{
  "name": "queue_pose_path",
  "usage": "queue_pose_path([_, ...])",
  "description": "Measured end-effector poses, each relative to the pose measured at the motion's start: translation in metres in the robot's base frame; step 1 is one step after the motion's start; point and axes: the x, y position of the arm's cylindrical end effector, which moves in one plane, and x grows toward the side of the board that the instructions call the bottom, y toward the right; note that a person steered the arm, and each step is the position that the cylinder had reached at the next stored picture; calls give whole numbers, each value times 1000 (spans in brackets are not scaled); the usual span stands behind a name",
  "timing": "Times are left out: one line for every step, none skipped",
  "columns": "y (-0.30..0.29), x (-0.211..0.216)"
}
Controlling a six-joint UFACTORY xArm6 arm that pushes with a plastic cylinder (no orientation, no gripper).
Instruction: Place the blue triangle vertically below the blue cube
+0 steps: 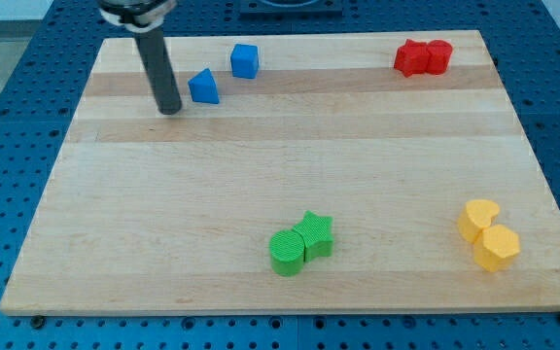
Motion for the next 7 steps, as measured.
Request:
queue_pose_path([-11, -27])
queue_pose_path([10, -21])
queue_pose_path([11, -2])
queue_pose_path([39, 5])
queue_pose_path([72, 5])
queue_pose_path([56, 6])
queue_pose_path([23, -3])
